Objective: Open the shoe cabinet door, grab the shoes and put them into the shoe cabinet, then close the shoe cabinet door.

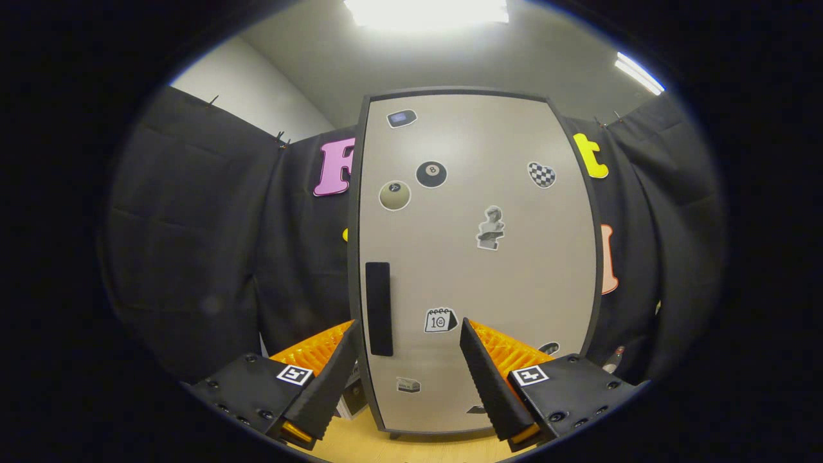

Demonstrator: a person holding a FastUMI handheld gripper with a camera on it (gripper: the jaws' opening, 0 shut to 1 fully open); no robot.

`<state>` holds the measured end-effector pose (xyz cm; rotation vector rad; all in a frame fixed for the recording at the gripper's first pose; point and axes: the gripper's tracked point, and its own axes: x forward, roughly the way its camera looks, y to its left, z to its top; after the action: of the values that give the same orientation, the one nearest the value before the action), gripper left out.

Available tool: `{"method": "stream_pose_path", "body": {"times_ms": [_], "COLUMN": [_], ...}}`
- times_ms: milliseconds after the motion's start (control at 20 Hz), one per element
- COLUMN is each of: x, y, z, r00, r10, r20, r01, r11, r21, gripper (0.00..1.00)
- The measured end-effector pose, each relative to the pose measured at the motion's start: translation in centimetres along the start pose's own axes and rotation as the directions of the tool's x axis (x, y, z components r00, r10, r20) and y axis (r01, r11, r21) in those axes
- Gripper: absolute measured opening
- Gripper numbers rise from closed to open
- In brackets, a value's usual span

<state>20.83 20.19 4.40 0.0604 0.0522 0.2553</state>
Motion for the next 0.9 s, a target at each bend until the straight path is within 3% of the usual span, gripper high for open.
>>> {"method": "stream_pose_path", "body": {"times_ms": [500, 650, 850, 900], "x": [6.5, 7.8, 8.9, 9.1], "y": [3.0, 2.9, 3.2, 3.3], "z": [-3.3, -3.1, -3.3, -3.5], "r00": [0.995, 0.996, 0.993, 0.991], "r10": [0.040, 0.024, 0.027, 0.028], "r20": [-0.090, -0.086, -0.116, -0.127], "r01": [-0.042, -0.027, -0.028, -0.029], "r11": [0.999, 0.999, 1.000, 1.000], "r21": [-0.021, -0.032, -0.009, -0.006], "gripper": [0.95, 0.83, 0.53, 0.52]}}
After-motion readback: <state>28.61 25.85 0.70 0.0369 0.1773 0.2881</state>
